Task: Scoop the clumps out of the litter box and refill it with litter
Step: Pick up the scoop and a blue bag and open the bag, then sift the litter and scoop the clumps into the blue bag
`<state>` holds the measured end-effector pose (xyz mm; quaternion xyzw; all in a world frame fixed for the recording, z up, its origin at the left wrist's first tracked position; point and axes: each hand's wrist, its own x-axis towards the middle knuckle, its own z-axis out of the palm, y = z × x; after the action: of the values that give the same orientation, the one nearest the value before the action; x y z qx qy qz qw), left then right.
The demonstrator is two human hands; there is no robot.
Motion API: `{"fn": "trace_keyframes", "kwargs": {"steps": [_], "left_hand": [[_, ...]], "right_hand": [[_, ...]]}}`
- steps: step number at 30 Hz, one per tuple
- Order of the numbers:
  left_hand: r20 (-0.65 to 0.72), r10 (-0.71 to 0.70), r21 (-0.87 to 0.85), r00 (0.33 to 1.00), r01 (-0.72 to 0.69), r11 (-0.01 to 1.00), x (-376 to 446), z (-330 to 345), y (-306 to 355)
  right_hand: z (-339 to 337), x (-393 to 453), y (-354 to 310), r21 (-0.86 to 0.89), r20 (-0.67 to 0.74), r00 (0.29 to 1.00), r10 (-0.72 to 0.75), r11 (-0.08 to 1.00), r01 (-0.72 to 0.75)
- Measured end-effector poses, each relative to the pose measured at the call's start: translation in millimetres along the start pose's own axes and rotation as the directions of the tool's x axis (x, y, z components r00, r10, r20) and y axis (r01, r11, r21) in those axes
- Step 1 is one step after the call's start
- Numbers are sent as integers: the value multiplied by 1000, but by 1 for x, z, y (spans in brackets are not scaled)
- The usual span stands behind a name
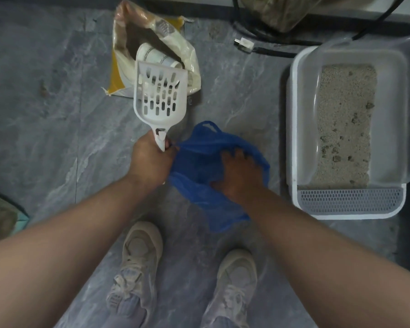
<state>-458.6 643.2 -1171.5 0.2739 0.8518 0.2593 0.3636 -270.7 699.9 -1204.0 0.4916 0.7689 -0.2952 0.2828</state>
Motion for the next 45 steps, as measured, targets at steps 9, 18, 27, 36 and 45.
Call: {"fn": "trace_keyframes", "kwargs": {"steps": [9, 18, 27, 36, 45], "left_hand": [[-25, 55, 64, 998, -53, 997, 16, -7, -6], [-70, 58, 32, 996, -56, 998, -7, -26, 23], [153, -28, -47, 988, 36, 998, -114, -40, 89], [555, -28, -218, 831, 178, 959, -253, -39, 196], [782, -64, -47, 619, 161, 986, -304, -26, 284]], "right_hand": [[10, 26, -14, 68, -145, 986, -82, 993, 92], [-8, -13, -21, 413, -512, 859, -12, 873, 258], [-47, -155, -15, 960, -100, 933, 345, 280, -1], [-135, -315, 3, 972, 171, 979, 111, -184, -149], [-201, -398, 79, 966, 123, 963, 241, -252, -60]]}}
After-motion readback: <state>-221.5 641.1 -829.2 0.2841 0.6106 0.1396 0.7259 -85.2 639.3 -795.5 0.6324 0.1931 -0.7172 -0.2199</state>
